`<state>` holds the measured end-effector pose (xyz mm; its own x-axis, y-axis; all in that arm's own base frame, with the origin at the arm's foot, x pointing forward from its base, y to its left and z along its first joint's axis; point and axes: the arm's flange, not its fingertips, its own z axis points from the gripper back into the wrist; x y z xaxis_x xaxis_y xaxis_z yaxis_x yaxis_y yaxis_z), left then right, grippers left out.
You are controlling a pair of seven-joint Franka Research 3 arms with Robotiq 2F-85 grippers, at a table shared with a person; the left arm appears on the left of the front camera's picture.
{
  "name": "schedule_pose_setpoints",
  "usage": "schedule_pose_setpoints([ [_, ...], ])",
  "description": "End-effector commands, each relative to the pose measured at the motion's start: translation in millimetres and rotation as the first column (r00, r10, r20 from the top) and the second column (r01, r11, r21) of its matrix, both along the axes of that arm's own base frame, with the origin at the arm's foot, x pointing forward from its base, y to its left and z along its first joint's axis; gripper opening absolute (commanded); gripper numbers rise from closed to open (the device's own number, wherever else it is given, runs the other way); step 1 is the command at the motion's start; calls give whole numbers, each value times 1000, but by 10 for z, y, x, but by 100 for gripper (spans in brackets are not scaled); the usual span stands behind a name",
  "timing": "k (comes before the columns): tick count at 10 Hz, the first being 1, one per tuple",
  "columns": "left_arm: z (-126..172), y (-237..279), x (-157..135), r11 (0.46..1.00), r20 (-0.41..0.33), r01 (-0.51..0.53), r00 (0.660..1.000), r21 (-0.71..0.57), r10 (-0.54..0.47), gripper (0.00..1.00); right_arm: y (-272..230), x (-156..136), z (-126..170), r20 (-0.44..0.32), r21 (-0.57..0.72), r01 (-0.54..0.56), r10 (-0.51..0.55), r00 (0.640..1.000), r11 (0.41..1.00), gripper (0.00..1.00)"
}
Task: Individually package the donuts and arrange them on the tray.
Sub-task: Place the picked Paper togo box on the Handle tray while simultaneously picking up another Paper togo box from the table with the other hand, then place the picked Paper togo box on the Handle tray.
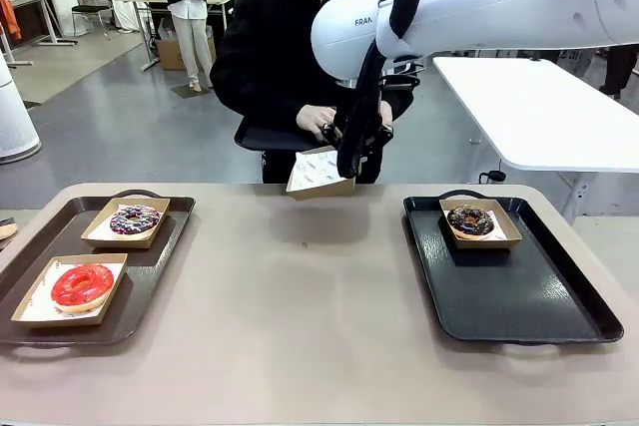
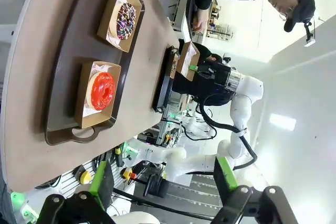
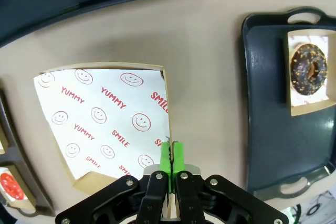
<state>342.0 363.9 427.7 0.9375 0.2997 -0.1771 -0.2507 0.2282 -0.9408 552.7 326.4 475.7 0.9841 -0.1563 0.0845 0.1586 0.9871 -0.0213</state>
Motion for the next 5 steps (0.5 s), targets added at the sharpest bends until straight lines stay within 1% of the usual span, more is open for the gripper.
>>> schedule_pose_setpoints([
  [1,3,-23,-5,1000,-2,11,1000,-11,-11,100,28,-43,8,13,11,22,-22,1000,1000,0],
  [5,3,-23,-5,1000,-2,11,1000,-11,-11,100,28,-43,8,13,11,22,-22,1000,1000,0],
])
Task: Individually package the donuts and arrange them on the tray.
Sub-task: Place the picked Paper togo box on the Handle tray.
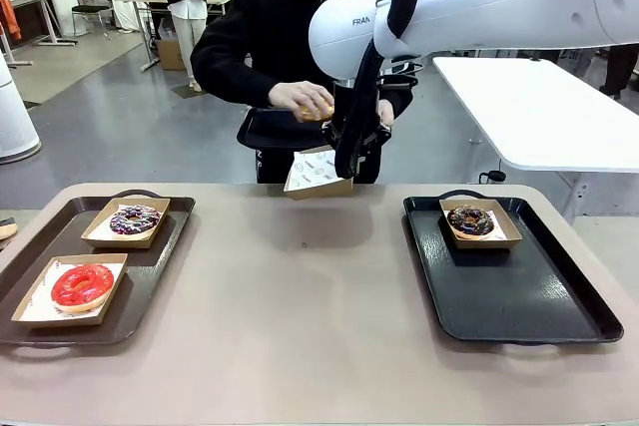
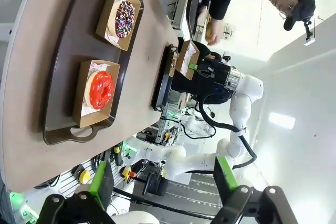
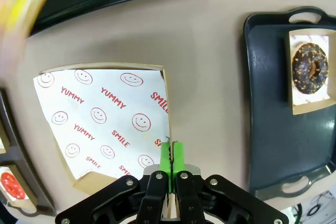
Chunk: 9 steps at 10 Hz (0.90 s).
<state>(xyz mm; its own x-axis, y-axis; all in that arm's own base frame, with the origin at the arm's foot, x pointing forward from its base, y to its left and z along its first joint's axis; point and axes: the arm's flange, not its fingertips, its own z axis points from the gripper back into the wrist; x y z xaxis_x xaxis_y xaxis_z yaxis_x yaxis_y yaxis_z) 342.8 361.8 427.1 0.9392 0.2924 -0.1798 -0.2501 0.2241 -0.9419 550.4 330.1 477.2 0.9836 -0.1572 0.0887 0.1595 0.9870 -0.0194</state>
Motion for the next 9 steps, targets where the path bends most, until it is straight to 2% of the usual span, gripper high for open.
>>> schedule_pose_setpoints([
  [1,9,-2,-12,1000,-1,4,1000,-4,-4,100,-10,-19,-7,8,10,21,-21,1000,1000,0],
  [9,9,-2,-12,1000,-1,4,1000,-4,-4,100,-10,-19,-7,8,10,21,-21,1000,1000,0],
])
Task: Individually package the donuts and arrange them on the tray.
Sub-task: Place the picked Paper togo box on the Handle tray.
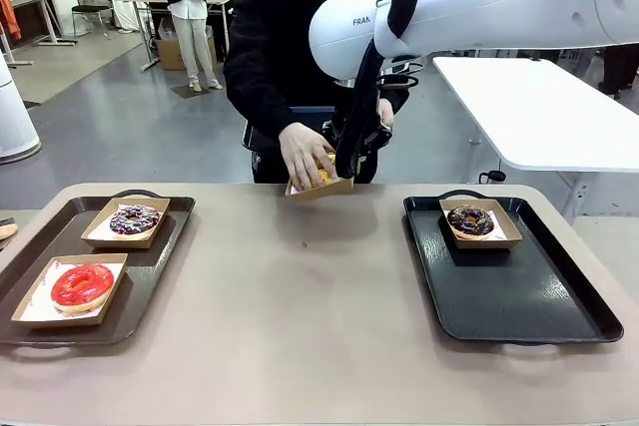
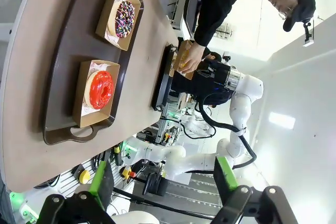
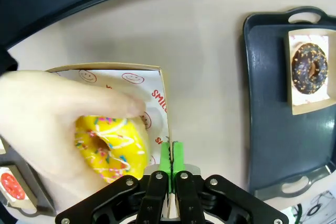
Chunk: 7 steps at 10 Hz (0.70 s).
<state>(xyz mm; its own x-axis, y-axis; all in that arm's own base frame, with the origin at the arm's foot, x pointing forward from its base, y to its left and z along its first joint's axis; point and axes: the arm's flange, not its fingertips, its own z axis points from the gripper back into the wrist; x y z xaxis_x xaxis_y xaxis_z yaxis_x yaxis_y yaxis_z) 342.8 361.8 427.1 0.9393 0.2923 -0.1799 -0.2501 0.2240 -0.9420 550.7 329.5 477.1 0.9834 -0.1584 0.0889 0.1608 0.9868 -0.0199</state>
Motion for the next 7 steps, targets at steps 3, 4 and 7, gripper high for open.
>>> schedule_pose_setpoints([
  [3,9,-2,-12,1000,-1,4,1000,-4,-4,100,-4,-23,-6,8,11,20,-20,1000,1000,0],
  [4,9,-2,-12,1000,-1,4,1000,-4,-4,100,-4,-23,-6,8,11,20,-20,1000,1000,0],
  [7,9,-2,-12,1000,-1,4,1000,-4,-4,100,4,-2,0,0,0,-1,1,1000,1000,1],
])
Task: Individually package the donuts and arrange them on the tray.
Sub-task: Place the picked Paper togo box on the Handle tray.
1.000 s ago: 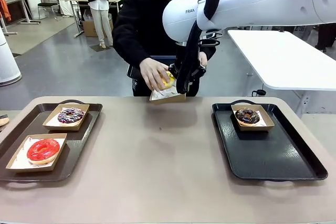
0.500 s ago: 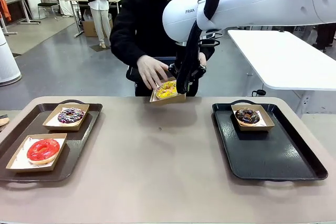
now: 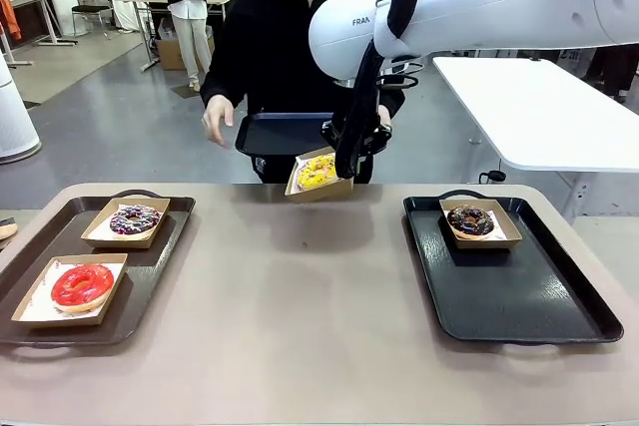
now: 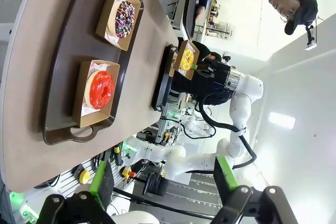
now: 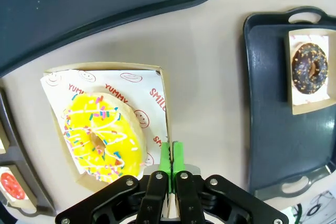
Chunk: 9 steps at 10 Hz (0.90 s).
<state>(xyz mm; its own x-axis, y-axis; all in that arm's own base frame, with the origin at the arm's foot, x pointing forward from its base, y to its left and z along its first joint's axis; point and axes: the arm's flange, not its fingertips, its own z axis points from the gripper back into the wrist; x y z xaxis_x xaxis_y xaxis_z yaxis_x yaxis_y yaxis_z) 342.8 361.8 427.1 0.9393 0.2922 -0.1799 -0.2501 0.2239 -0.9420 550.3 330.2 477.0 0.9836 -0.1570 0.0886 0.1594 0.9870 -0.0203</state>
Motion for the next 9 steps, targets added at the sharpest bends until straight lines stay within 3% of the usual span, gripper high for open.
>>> schedule_pose_setpoints([
  [1,9,-2,-12,1000,-1,4,1000,-4,-4,100,-100,-155,69,-11,-5,-92,92,996,996,1],
  [3,9,-2,-12,1000,-1,4,1000,-4,-4,100,-420,-529,327,-36,0,-177,177,983,984,1],
  [5,9,-2,-12,1000,-1,4,1000,-4,-4,100,-956,-932,540,-62,26,-149,150,987,989,1],
  [7,9,-2,-12,1000,-1,4,1000,-4,-4,100,-1435,-1289,480,-63,58,-61,65,996,996,1],
  [9,9,-2,-12,1000,-1,4,1000,-4,-4,100,-1837,-1547,277,-50,39,-72,74,996,997,1],
])
